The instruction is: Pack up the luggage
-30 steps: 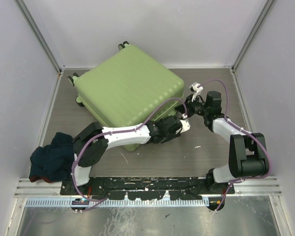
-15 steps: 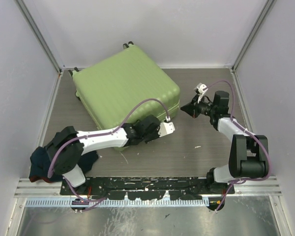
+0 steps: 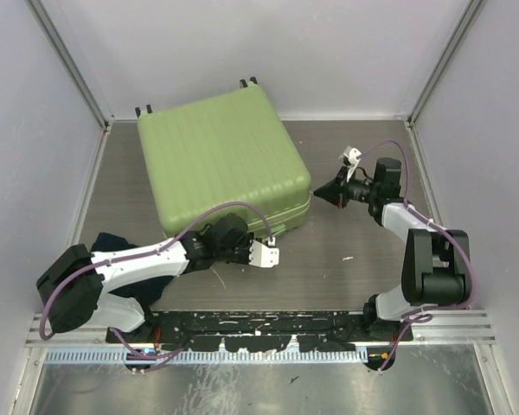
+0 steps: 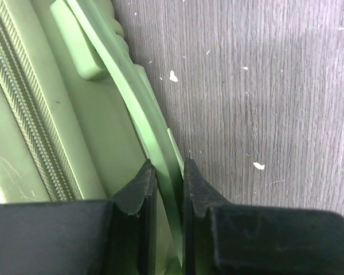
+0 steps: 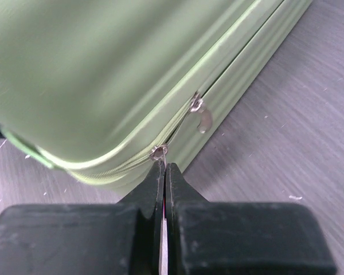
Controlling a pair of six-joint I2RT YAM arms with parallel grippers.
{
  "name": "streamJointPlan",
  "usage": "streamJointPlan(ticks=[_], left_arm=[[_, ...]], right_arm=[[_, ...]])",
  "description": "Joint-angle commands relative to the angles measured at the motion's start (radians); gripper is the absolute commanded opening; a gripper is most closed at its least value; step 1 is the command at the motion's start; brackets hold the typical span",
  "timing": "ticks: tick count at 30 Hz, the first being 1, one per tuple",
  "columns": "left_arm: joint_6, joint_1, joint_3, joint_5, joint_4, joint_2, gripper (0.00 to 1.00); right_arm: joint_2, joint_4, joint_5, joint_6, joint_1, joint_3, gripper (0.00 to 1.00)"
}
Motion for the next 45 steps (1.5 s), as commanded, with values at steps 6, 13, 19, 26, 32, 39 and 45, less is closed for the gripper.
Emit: streamJointPlan(ticks=[6, 13, 19, 26, 32, 39, 45], left_arm=[[0.278, 0.049, -0.017, 0.152, -0.396, 0.001, 0.0], [0.227, 0.053, 0.066, 0.109, -0.415, -0.036, 0.15], [0.12, -0.067, 0.197, -0.093, -0.358, -0.094, 0.81], [0.098, -0.093, 0.316, -0.086, -0.368, -0.218, 0.98], [-0.093, 0.006, 0.538, -0.154, -0.496, -0.15, 0.98], [-0.367, 0.334, 0.801, -0.041, -0.541, -0.033, 0.98], [-0.55, 0.71, 0.926, 0.077, -0.589, 0.028, 0.98]], right_arm=[[0.155, 0.437, 0.28, 0.248, 0.053, 0.173, 0.01], [0.177, 0.559, 0.288, 0.381, 0.089, 0.158, 0.0], [0.099, 0.514, 0.249, 0.339, 0.089, 0.076, 0.06], [0.044, 0.396, 0.222, 0.276, 0.079, 0.078, 0.41], [0.047, 0.28, 0.234, 0.205, 0.062, 0.16, 0.8], [0.166, 0.108, 0.233, 0.178, 0.062, 0.386, 0.97], [0.27, -0.036, 0.253, 0.188, 0.067, 0.573, 1.0]])
